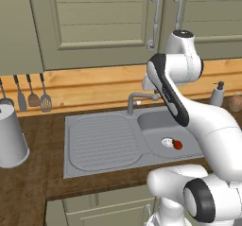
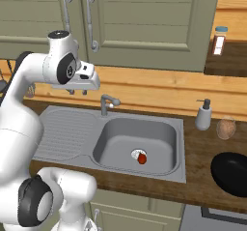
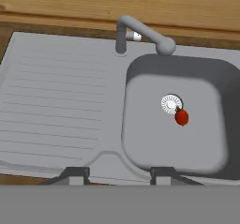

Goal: Pick the tomato from the sink and place it in the bowl. Then pick the bowl and place it in the microwave. Then close the microwave door and press the start button.

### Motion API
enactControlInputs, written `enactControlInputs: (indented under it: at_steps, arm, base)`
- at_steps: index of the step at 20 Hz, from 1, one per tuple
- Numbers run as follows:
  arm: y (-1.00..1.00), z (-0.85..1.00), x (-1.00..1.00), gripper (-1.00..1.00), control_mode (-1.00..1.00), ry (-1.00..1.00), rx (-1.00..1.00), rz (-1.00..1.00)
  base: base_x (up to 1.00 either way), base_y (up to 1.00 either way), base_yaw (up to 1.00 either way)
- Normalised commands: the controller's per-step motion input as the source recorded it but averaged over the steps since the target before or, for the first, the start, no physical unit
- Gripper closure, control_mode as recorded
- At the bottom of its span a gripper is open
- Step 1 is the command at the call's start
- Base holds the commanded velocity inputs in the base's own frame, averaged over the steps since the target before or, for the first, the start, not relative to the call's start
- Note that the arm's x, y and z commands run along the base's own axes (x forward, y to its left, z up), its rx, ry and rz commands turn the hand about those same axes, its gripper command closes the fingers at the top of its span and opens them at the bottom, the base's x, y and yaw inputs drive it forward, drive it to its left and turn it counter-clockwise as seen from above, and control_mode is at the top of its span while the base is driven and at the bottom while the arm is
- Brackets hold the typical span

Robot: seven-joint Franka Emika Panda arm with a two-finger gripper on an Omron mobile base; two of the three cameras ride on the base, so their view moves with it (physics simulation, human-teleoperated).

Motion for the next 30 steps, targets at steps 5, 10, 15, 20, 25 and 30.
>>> enactControlInputs:
  at_steps: [5, 10, 15, 20, 25, 30]
  arm:
    - [0.0, -0.04, -0.18, -1.0, -1.0, -0.04, -0.02, -0.01]
    - [-0.08, -0.04, -0.69, -1.0, -1.0, -0.01, 0.01, -0.06]
    - [-0.2, -0.09, -0.78, -1.0, -1.0, 0.0, 0.07, -0.04]
    - [-0.36, -0.1, -0.61, -1.0, -1.0, 0.0, 0.11, -0.02]
    - [-0.47, -0.25, -0.35, -1.0, -1.0, 0.0, 0.07, 0.0]
    - [-0.46, -0.41, -0.18, -1.0, -1.0, 0.0, 0.01, 0.0]
  base:
    - [0.0, 0.0, 0.0]
    - [0.0, 0.0, 0.0]
    - [0.0, 0.0, 0.0]
    - [0.0, 0.0, 0.0]
    - [0.0, 0.0, 0.0]
    - [0.0, 0.0, 0.0]
